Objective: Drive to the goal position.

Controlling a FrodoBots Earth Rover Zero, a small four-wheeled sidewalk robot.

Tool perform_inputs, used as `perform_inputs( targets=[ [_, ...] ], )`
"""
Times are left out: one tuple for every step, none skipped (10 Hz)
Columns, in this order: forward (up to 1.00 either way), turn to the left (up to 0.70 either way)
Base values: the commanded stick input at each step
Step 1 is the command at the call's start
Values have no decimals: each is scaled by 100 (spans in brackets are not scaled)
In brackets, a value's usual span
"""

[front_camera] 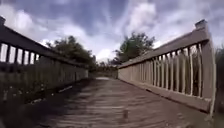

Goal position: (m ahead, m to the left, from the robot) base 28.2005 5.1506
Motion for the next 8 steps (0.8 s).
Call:
perform_inputs(
  targets=[
    [100,0],
    [100,0],
    [100,0],
    [100,0],
    [100,0],
    [100,0],
    [100,0],
    [100,0]
  ],
)
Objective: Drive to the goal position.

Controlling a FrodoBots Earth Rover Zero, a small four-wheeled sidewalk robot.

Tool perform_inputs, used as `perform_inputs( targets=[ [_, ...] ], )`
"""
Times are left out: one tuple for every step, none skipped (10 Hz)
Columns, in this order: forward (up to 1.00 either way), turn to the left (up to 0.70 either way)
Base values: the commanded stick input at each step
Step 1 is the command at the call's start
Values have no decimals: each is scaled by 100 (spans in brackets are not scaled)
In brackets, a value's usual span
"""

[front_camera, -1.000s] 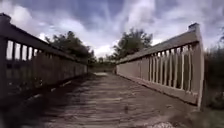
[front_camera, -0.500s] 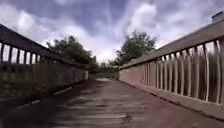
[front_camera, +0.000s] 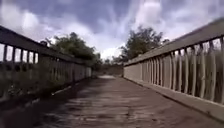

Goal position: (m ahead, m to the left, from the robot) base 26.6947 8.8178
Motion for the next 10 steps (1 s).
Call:
perform_inputs(
  targets=[
    [100,0],
    [100,0],
    [100,0],
    [100,0],
    [100,0],
    [100,0],
    [100,0],
    [100,0],
    [100,0],
    [100,0]
  ],
)
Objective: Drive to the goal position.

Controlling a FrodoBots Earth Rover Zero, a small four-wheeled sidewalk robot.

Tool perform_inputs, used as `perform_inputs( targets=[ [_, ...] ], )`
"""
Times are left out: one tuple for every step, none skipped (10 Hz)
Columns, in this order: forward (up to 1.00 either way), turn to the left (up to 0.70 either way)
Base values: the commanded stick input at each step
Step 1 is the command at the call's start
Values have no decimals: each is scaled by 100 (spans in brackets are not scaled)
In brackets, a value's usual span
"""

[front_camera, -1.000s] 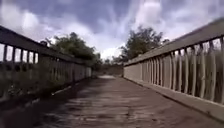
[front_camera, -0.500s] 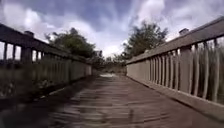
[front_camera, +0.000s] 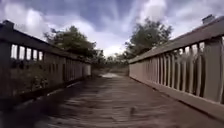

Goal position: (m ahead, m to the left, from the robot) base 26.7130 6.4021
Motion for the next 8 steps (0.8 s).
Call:
perform_inputs(
  targets=[
    [100,0],
    [100,0],
    [100,0],
    [100,0],
    [100,0],
    [100,0],
    [100,0],
    [100,0]
  ],
)
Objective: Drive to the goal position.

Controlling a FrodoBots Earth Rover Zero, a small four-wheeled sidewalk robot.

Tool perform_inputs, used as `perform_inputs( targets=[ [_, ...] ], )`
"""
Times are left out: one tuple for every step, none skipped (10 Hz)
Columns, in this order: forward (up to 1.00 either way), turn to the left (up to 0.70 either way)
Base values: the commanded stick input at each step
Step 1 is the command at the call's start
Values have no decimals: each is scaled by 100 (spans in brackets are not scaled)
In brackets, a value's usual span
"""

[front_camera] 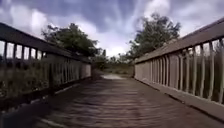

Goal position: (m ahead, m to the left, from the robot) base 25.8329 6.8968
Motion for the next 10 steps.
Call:
perform_inputs(
  targets=[
    [100,0],
    [100,0],
    [100,0],
    [100,0],
    [100,0],
    [100,0],
    [100,0],
    [100,0],
    [100,0],
    [100,0]
  ],
)
